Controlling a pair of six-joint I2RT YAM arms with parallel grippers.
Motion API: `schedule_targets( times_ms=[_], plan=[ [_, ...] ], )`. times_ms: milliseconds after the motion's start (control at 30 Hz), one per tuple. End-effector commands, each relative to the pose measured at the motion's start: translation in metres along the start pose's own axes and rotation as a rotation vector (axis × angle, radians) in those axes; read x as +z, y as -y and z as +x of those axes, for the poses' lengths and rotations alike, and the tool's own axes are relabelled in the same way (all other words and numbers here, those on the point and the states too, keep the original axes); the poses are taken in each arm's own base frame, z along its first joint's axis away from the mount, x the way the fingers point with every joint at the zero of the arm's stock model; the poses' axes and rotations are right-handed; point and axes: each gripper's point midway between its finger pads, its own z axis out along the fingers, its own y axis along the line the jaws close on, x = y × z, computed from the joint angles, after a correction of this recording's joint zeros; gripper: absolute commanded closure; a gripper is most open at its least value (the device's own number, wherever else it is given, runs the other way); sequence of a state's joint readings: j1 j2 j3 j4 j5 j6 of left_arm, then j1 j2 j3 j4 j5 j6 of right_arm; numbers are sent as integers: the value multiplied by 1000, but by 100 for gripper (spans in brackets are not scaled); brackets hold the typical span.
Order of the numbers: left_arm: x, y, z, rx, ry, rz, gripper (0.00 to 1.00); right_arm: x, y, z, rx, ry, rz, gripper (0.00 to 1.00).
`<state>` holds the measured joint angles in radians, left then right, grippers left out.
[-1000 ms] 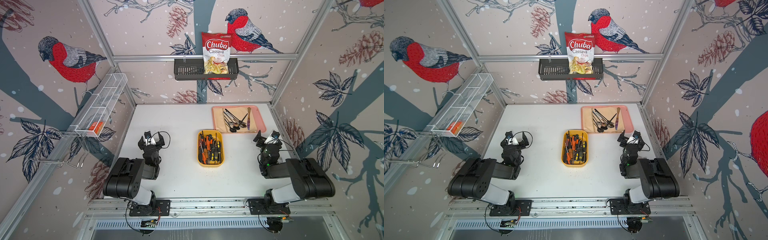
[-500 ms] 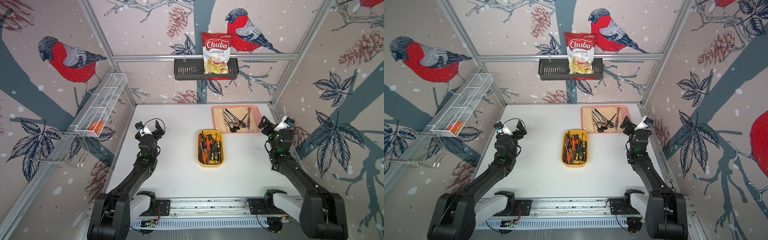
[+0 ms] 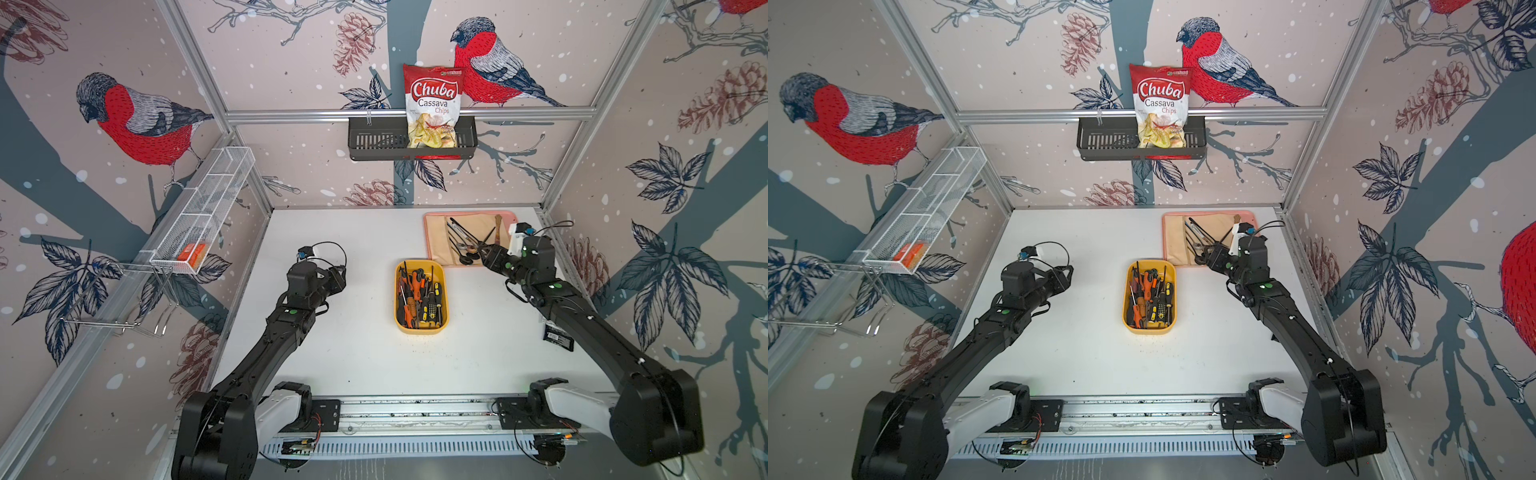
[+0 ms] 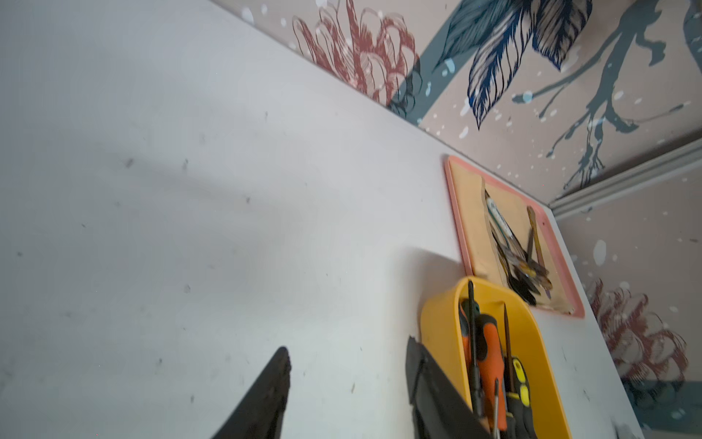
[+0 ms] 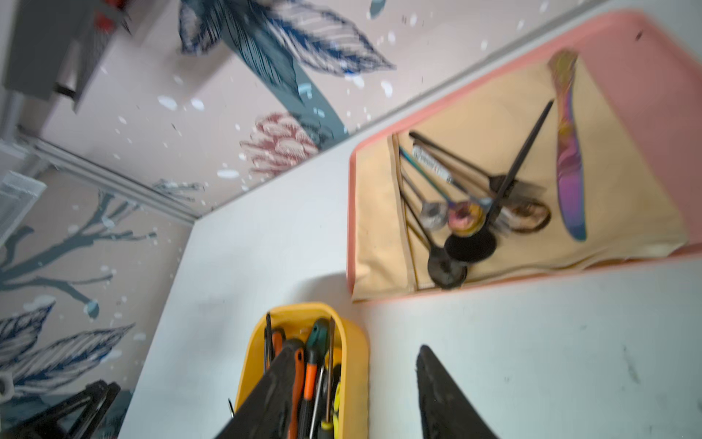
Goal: Take out the screwdriver from the storage box
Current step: Pick up the screwdriver from the storage box.
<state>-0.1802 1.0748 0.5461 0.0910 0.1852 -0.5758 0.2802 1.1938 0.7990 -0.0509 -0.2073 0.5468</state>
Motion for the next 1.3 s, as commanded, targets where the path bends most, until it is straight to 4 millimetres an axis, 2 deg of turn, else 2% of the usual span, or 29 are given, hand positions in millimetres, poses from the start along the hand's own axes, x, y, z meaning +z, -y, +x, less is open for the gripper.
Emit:
schedule_targets(
  times_ms=[0, 233, 433, 600, 733, 967, 1267],
  plan=[
    [1, 5, 41, -62, -158, 39, 48, 3, 1, 48, -9, -171, 67, 55],
    [2, 9, 77, -69, -256, 57, 48, 15, -40, 112, -55, -318, 44, 57],
    [1, 12, 94, -104, -307, 97, 48, 26, -81, 159, -148, -430, -3, 59],
    [-1, 11, 100, -102, -332, 100, 48, 40, -98, 191, -216, -510, 12, 60],
    [-3, 16, 102, -104, -342, 131, 47, 48, -111, 206, -245, -544, -2, 62],
    [-4, 16, 106, -99, -352, 140, 46, 59, -120, 224, -294, -602, -5, 62],
    [-4, 11, 110, -107, -357, 127, 46, 70, -115, 237, -335, -650, 32, 65]
  ],
)
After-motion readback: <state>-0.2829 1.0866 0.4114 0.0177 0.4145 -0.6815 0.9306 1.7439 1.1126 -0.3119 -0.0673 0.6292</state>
